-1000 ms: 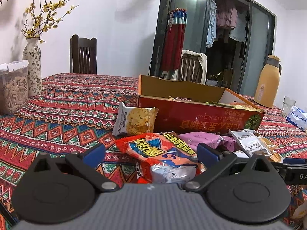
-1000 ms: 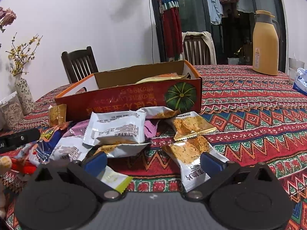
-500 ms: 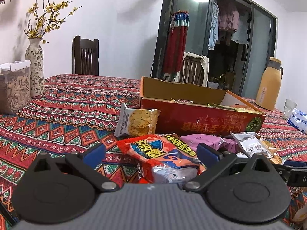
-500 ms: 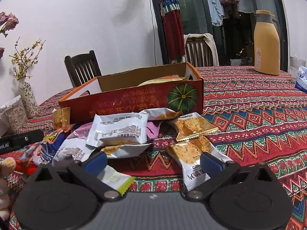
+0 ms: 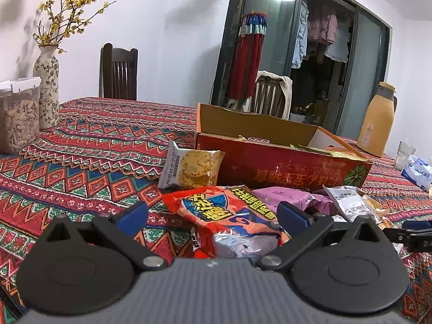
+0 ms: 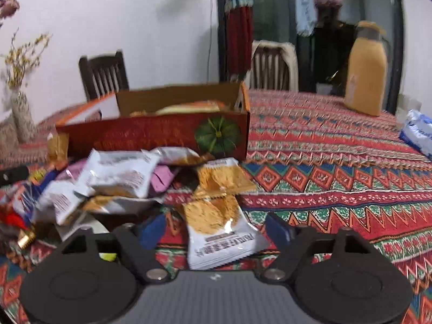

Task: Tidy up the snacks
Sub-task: 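Grasp the white cracker packet with the right tool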

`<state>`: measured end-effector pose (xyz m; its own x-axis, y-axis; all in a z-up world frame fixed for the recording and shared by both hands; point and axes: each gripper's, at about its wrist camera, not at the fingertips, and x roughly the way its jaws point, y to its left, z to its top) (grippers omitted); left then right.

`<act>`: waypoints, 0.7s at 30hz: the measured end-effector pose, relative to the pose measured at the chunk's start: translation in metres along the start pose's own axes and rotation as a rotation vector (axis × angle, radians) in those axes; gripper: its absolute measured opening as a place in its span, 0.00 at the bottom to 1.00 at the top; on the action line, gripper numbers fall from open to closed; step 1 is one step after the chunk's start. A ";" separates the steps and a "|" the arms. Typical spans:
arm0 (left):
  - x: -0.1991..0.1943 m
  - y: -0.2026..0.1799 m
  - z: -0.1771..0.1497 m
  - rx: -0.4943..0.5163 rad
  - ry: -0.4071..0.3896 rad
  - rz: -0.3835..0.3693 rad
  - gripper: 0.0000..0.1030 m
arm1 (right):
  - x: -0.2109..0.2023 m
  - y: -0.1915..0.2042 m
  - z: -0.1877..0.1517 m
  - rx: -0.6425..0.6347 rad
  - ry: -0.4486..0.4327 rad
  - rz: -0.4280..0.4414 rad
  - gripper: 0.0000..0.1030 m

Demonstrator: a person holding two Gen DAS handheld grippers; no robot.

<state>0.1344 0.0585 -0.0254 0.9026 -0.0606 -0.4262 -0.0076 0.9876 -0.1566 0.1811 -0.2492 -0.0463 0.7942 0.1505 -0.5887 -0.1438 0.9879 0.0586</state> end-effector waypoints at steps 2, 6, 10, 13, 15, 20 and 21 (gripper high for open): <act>0.000 0.000 0.000 -0.001 0.002 0.002 1.00 | 0.009 0.000 0.006 -0.037 0.021 -0.012 0.76; 0.003 0.000 0.001 -0.007 0.016 0.010 1.00 | 0.029 0.002 0.013 -0.056 0.067 0.005 0.69; 0.005 0.001 0.001 -0.013 0.022 0.015 1.00 | 0.024 0.007 0.007 -0.069 0.041 0.046 0.43; 0.005 0.002 0.001 -0.013 0.023 0.018 1.00 | 0.014 0.008 0.001 -0.045 -0.003 0.047 0.41; 0.005 0.002 0.001 -0.013 0.024 0.020 1.00 | 0.002 0.005 -0.001 -0.006 -0.052 0.057 0.41; 0.006 -0.003 0.004 0.005 0.045 0.067 1.00 | -0.016 0.002 -0.005 0.076 -0.153 0.060 0.41; 0.006 -0.005 0.006 0.006 0.059 0.065 1.00 | -0.018 0.002 -0.005 0.077 -0.165 0.053 0.41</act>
<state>0.1424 0.0543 -0.0220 0.8735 -0.0049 -0.4868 -0.0623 0.9906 -0.1217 0.1637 -0.2503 -0.0398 0.8738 0.2006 -0.4430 -0.1475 0.9774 0.1516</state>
